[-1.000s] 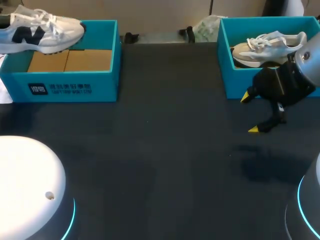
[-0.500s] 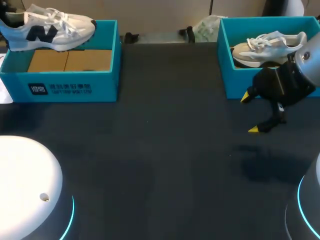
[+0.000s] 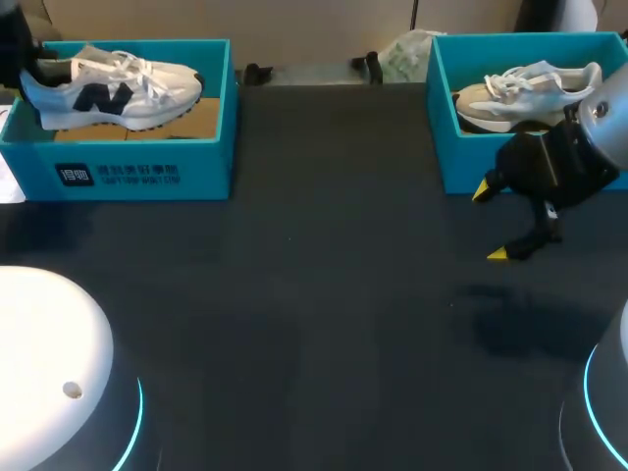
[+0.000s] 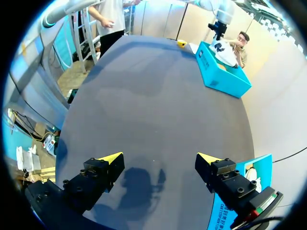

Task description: Take the shoe out of the shoebox, open the shoe tongue, remove and reinsert the insole, then place the shoe into the shoebox

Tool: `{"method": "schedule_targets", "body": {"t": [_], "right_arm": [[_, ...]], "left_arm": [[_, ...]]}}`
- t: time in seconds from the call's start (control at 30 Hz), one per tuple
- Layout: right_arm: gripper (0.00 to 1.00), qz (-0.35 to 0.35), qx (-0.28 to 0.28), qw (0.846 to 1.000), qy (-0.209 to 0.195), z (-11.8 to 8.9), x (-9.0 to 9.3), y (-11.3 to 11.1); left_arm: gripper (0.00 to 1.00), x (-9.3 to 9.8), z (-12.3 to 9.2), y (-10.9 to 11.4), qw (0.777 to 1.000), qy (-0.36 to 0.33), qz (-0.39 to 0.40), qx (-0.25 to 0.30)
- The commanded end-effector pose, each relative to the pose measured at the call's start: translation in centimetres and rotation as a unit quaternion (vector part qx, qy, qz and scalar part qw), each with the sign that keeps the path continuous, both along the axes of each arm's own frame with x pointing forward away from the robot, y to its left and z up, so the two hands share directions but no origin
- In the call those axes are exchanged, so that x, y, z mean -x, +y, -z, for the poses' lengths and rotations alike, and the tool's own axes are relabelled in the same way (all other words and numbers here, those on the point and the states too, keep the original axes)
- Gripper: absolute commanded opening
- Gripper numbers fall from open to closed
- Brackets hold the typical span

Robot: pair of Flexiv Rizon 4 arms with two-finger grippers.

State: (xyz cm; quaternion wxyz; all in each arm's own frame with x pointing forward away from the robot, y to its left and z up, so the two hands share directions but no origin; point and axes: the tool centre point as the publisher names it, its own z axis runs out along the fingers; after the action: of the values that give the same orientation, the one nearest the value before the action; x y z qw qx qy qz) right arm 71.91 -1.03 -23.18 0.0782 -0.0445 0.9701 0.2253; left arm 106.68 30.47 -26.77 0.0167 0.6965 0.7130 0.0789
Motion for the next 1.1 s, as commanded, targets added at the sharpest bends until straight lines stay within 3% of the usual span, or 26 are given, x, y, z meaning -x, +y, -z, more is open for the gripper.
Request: {"method": "schedule_targets", "body": {"t": [0.03, 0.47, 1.1], "right_arm": [[1.00, 0.001, 0.001, 1.000, 0.000, 0.1, 0.0, 0.1], [1.00, 0.001, 0.001, 1.000, 0.000, 0.1, 0.0, 0.1], [1.00, 0.001, 0.001, 1.000, 0.000, 0.1, 0.0, 0.1]], "left_arm": [[0.00, 0.0, 1.1, 0.0, 1.000, 0.008, 0.002, 0.000], [0.00, 0.0, 6.5, -0.1, 0.999, 0.042, -0.008, -0.015], [0.00, -0.7, 11.5, 0.0, 0.997, 0.073, -0.004, -0.037]]}}
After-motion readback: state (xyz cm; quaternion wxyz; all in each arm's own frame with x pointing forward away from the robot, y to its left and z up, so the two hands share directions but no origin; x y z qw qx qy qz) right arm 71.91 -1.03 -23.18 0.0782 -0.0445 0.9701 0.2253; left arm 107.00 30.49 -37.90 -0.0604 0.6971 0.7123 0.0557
